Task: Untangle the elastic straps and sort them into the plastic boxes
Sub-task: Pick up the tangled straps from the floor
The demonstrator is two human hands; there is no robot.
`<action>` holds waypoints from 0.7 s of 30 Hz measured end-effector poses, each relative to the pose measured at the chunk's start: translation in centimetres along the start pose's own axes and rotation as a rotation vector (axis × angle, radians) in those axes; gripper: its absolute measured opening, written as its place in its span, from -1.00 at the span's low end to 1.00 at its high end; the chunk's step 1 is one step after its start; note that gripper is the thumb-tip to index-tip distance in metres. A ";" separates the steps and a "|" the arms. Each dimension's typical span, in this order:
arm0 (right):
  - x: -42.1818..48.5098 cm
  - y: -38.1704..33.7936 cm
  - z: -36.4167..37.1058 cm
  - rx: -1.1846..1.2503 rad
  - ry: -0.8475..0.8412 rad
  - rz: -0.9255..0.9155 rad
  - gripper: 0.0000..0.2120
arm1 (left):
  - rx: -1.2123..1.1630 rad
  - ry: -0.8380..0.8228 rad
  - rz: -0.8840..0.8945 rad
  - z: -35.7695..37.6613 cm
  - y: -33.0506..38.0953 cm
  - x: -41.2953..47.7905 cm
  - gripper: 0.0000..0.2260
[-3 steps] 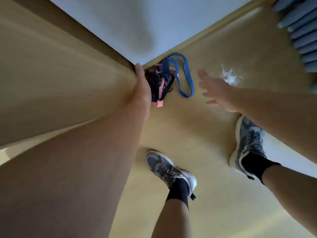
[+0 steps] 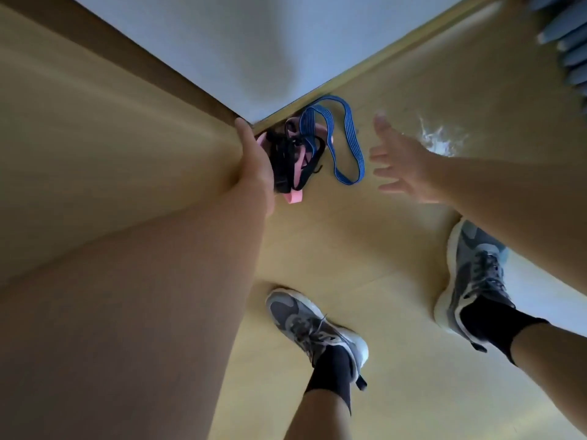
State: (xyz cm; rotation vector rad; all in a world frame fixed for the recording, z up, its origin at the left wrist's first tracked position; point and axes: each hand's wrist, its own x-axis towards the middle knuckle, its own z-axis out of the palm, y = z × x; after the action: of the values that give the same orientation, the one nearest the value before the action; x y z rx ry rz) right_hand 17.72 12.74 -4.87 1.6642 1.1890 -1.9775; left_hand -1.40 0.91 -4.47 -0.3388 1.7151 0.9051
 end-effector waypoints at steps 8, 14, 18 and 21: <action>10.5 -2.1 0.4 0.164 0.006 -0.022 -0.11 | -0.115 0.079 -0.095 -0.1 -0.8 9.6 -0.07; 14.1 -1.6 1.1 0.118 0.020 0.007 -0.12 | -0.180 0.043 -0.169 -0.9 -0.8 12.5 -0.14; 15.4 -1.2 1.0 0.066 0.020 -0.022 -0.15 | -0.162 -0.022 -0.188 -1.3 -1.1 13.2 -0.18; 15.8 -1.4 2.2 0.015 -0.024 -0.018 -0.15 | -0.186 0.020 -0.223 -1.7 -0.9 14.4 -0.11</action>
State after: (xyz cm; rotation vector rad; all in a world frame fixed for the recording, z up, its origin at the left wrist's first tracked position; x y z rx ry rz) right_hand 10.79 16.31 -18.84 1.6381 1.1875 -2.0165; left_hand -6.97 2.20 -17.77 -0.6520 1.5777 0.8996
